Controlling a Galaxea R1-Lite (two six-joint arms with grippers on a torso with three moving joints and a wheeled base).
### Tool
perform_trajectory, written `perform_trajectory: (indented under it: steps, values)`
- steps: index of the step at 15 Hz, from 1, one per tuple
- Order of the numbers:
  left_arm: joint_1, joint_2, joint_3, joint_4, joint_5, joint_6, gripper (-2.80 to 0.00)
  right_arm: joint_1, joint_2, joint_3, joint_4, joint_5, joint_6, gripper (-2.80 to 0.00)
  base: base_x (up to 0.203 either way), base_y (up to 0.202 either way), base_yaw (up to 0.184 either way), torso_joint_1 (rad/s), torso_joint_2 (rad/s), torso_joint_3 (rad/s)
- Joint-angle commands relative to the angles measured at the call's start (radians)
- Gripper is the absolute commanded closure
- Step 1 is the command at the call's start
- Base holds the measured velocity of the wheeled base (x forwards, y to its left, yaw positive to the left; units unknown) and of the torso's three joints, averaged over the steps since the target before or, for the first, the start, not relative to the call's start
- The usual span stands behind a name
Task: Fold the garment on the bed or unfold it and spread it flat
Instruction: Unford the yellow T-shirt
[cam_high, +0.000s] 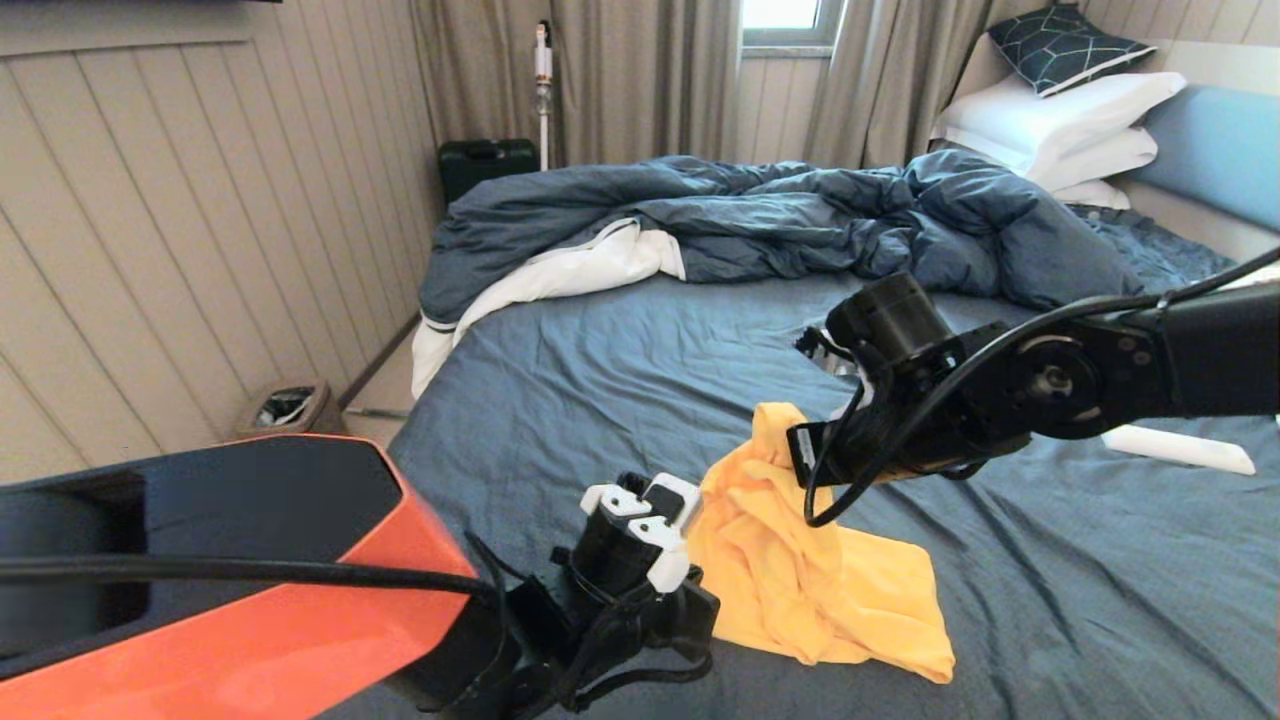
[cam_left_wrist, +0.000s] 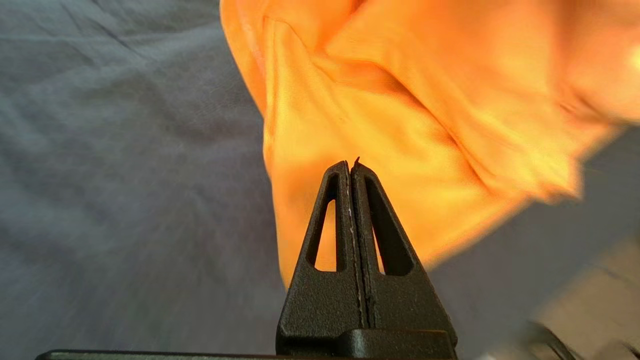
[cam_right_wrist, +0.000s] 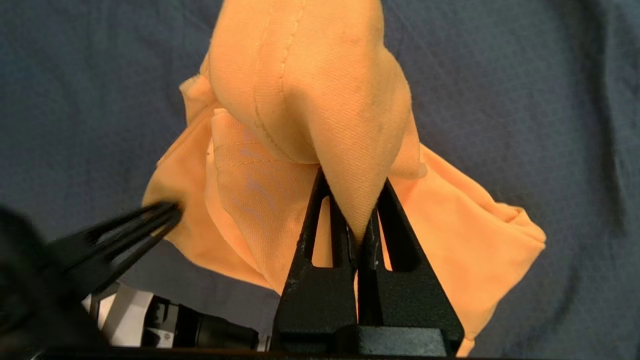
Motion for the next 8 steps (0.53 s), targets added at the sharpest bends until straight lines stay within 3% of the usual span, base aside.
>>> perform_trajectory:
  steps: [1,4,8]
  values:
    - [-0.015,0.075,-0.043,-0.007,0.035,0.005,0.00,0.000,0.001,0.007,0.002,0.001,0.001,0.00,0.000,0.000,0.000,0.000,0.00,0.000]
    - [-0.016,0.106,-0.071,-0.016,0.076,0.068,0.00,0.000,0.002,0.017,0.002,0.008,0.001,0.00,0.000,0.000,0.000,0.000,0.00,0.000]
    - [0.017,0.142,-0.064,-0.066,0.080,0.083,0.00,-0.001,-0.004,0.028,0.003,0.007,-0.008,0.00,0.000,0.000,0.000,0.000,0.00,0.000]
